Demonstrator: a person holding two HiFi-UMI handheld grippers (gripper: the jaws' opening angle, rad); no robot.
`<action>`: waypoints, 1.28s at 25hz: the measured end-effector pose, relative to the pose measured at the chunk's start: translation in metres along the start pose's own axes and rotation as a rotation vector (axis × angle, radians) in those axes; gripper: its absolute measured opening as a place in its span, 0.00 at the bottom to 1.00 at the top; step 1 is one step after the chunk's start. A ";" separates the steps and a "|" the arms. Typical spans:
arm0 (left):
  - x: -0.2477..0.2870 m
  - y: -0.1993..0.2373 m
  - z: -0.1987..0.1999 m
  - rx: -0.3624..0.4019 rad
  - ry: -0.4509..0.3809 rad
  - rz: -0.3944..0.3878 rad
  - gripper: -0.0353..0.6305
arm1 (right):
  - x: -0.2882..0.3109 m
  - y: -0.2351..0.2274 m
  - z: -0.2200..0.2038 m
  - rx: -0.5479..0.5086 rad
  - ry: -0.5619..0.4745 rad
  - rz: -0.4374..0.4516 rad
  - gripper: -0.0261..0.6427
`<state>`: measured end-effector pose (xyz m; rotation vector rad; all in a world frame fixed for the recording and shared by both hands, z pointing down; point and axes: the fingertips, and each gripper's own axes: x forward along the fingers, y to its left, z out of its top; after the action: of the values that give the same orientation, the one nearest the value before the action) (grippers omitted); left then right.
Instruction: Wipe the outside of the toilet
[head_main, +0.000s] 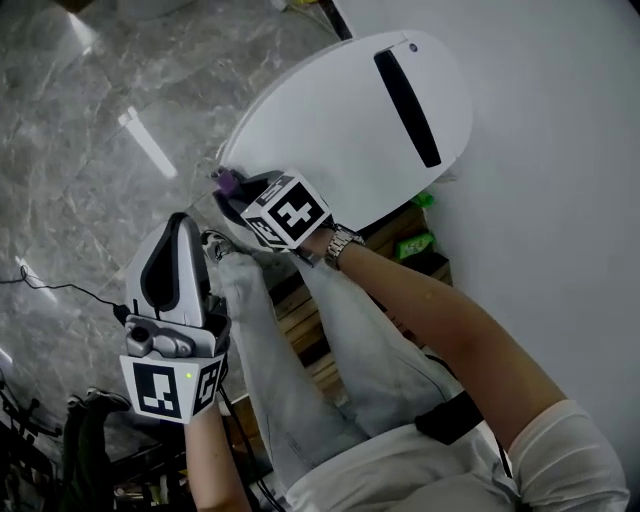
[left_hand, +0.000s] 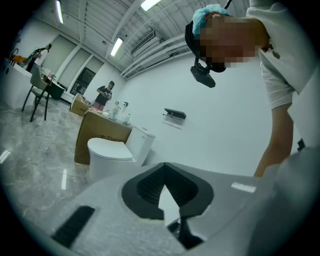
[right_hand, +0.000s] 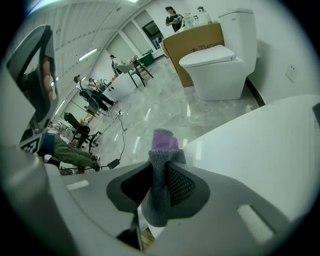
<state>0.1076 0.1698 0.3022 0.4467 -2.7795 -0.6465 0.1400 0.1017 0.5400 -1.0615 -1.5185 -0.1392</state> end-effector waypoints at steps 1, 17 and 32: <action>0.013 -0.015 -0.002 -0.001 0.001 -0.010 0.06 | -0.016 -0.011 0.001 0.001 -0.022 -0.003 0.16; 0.188 -0.155 0.016 0.021 -0.040 -0.093 0.06 | -0.312 -0.367 0.037 0.092 -0.193 -0.472 0.17; 0.192 -0.110 -0.031 0.007 0.031 -0.094 0.06 | -0.291 -0.464 0.052 -0.052 0.015 -0.708 0.17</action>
<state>-0.0336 -0.0028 0.3114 0.5871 -2.7458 -0.6452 -0.2484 -0.2851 0.4995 -0.5180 -1.8270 -0.6765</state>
